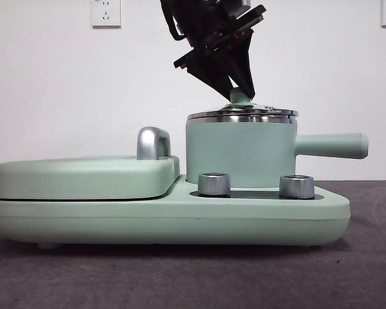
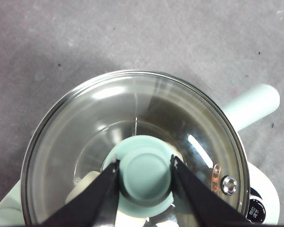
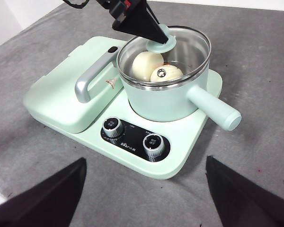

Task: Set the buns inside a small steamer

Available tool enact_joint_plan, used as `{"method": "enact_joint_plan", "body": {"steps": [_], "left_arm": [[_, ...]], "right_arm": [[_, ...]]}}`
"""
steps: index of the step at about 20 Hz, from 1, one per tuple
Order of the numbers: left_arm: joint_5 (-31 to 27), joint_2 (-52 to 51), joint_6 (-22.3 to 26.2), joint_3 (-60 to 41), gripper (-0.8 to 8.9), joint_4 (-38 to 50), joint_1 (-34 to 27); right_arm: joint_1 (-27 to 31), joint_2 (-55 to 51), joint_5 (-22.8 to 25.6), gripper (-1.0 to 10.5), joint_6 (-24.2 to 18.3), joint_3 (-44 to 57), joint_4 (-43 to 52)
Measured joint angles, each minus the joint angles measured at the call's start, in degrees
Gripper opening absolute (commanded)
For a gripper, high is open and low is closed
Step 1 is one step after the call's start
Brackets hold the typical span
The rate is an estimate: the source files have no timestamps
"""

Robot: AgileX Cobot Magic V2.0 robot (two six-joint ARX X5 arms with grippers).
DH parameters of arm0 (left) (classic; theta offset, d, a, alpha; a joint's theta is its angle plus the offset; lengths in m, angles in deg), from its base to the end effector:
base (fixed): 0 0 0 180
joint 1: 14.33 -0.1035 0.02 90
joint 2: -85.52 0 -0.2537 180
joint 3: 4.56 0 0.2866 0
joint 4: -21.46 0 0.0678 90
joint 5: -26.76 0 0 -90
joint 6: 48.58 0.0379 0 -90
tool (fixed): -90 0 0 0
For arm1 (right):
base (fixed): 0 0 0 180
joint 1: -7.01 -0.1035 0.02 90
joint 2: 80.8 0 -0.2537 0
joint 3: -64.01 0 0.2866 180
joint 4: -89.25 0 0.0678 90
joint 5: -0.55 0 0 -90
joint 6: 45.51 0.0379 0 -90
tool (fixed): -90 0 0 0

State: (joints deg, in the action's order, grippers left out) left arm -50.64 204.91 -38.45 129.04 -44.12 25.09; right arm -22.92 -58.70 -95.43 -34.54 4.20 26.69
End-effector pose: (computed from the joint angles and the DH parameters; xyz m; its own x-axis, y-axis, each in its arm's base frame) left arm 0.3715 -0.3161 0.3130 0.3321 -0.5554 -0.7624 0.8198 0.5698 -0.0580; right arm 0.0911 0.0570 0.3299 0.7301 0.5406 -0.4180 -0.4983 0.8398 0.2157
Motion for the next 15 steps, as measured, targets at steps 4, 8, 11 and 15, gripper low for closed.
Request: {"method": "enact_joint_plan", "body": {"steps": [4,8,11,15], "left_arm": [[-1.4,0.0,0.2,0.0,0.19,-0.3,0.1],[-1.5,0.0,0.2,0.0,1.42,-0.2,0.1],[-1.9,0.1,-1.2,0.2,4.88,1.7,0.1],[-1.9,-0.3,-3.5,5.5,5.04,-2.4,0.0]], "right_arm": [[0.0,0.0,0.0,4.0,0.0,0.0,0.0],[0.0,0.0,0.2,4.0,0.0,0.0,0.0],[0.0,0.0,0.2,4.0,0.0,0.0,0.0],[0.0,0.0,0.2,4.0,0.0,0.0,0.0]]}}
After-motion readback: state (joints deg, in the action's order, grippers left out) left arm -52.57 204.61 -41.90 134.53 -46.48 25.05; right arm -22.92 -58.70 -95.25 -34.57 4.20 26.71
